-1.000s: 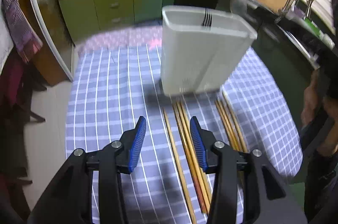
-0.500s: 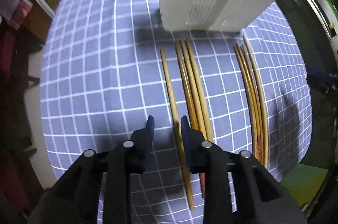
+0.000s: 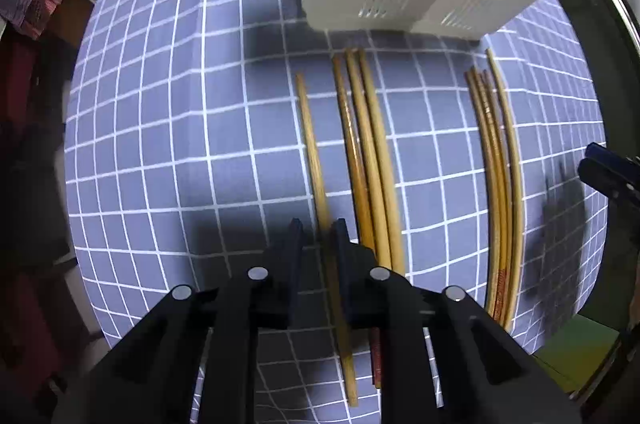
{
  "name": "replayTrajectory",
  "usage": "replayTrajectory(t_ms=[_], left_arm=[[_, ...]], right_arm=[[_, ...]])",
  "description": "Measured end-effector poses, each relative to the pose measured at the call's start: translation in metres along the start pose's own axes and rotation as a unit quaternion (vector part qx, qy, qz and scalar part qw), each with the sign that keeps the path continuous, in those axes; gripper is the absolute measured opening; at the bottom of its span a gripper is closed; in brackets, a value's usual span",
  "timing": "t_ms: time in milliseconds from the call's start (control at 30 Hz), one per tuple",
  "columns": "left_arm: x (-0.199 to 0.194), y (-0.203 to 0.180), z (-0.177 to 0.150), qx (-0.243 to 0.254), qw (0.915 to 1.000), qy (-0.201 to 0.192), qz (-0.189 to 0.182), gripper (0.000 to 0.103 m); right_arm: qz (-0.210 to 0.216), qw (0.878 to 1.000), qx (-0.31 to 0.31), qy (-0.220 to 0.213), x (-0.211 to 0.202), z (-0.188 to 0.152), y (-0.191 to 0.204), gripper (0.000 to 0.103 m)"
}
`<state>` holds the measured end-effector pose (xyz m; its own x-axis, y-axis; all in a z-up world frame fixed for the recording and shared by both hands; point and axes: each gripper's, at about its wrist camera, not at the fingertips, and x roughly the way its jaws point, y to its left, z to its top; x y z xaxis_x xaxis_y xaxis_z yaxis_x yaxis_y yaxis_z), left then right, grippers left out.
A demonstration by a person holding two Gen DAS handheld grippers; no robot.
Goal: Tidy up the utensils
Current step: 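Grasp one wooden chopstick with the left gripper while the right gripper grasps another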
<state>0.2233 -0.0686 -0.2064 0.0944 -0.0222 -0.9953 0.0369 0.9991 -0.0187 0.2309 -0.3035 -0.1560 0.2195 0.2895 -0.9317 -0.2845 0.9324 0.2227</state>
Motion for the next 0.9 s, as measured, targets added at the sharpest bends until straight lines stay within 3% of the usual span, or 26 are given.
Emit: replayTrajectory(t_ms=[200, 467, 667, 900], left_arm=[[0.002, 0.002, 0.003, -0.010, 0.9999, 0.005, 0.001, 0.008], [0.001, 0.016, 0.003, -0.023, 0.9993, -0.001, -0.028, 0.007], [-0.023, 0.030, -0.002, -0.010, 0.9982, -0.044, -0.039, 0.007], [-0.066, 0.032, -0.012, 0.005, 0.9928, -0.110, -0.047, 0.007]], right_arm=[[-0.004, 1.000, -0.001, 0.004, -0.001, 0.002, 0.002, 0.033], [-0.002, 0.999, -0.017, 0.044, 0.016, 0.001, 0.022, 0.031], [-0.007, 0.998, -0.020, 0.061, 0.026, 0.011, 0.038, 0.020], [-0.012, 0.995, -0.020, 0.094, 0.046, 0.019, 0.053, 0.017]])
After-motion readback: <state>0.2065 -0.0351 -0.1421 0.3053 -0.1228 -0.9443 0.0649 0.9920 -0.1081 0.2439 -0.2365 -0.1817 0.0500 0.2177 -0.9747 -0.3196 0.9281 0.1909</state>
